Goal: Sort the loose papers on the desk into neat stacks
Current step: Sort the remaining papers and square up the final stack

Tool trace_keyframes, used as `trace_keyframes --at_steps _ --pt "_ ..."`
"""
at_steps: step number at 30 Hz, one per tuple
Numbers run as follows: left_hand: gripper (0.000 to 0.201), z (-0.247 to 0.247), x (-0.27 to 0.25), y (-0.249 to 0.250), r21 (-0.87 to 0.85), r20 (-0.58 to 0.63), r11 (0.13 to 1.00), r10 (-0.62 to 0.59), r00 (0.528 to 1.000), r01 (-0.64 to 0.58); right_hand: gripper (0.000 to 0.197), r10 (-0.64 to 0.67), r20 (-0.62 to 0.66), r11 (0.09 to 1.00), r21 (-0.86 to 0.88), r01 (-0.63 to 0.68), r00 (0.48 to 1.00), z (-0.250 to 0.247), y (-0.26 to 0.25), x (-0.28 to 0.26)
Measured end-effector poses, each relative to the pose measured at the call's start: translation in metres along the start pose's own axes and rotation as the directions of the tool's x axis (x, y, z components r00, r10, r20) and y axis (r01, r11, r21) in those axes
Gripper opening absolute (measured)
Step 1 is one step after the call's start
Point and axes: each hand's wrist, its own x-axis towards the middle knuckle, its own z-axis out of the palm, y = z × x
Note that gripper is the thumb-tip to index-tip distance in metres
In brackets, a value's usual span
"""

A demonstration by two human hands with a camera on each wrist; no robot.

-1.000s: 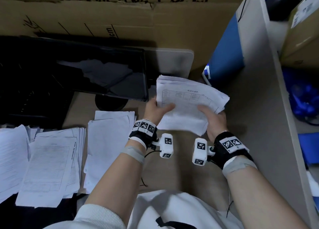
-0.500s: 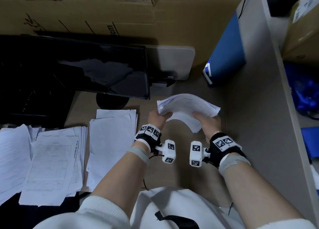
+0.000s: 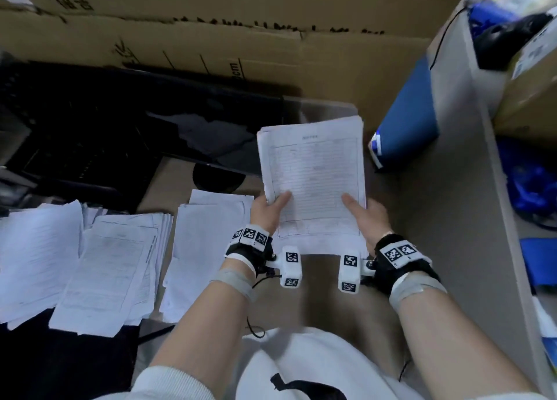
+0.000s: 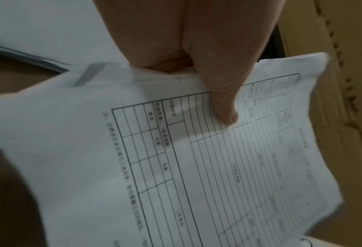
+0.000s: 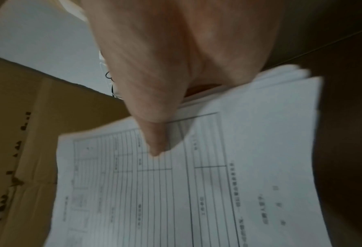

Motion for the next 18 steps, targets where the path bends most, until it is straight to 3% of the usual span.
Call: trace_keyframes --at_steps 3,6,8,11,13,14,16,18 --pt "0.027 -0.02 -0.014 0.002 -0.105 -0.04 0.994 -0.044 0.998 0.039 0.023 -0.009 0.099 0.993 -0.115 0.021 0.995 0.008 0.006 -0.008" --pt "0.04 -0.04 -0.031 -0.004 -0.042 -0.045 0.998 -0.038 0.998 0.036 0.024 -0.047 0.12 0.992 -0.112 0.061 0.992 0.027 0.0 -0.02" --pt "0.061 -0.052 -0.044 -0.007 -0.013 -0.053 1.0 -0.017 0.998 0.016 0.017 -0.082 0.137 0.991 -0.092 0.095 0.987 0.042 -0.004 -0.027" --pt "0.102 -0.074 -0.06 -0.006 0.059 -0.028 0.99 0.134 0.991 -0.132 0.01 -0.137 0.207 0.979 -0.122 0.164 0.969 0.07 -0.008 -0.045" --pt "0.098 -0.088 -0.069 -0.002 0.13 -0.015 0.967 0.222 0.975 -0.219 0.015 -0.17 0.285 0.971 -0.113 0.209 0.943 0.092 -0.011 -0.062" --pt "0.086 -0.097 -0.07 -0.002 0.142 0.018 0.964 0.225 0.974 -0.225 0.02 -0.178 0.339 0.97 -0.096 0.222 0.924 0.103 -0.012 -0.072" --pt "0.064 -0.114 -0.076 0.0 0.075 0.07 0.986 0.145 0.987 -0.15 0.03 -0.191 0.465 0.965 -0.074 0.253 0.865 0.128 -0.012 -0.093" --pt "0.063 -0.135 -0.081 -0.001 -0.011 0.074 0.997 0.073 0.995 -0.073 0.037 -0.211 0.549 0.938 -0.12 0.326 0.809 0.154 -0.011 -0.113"
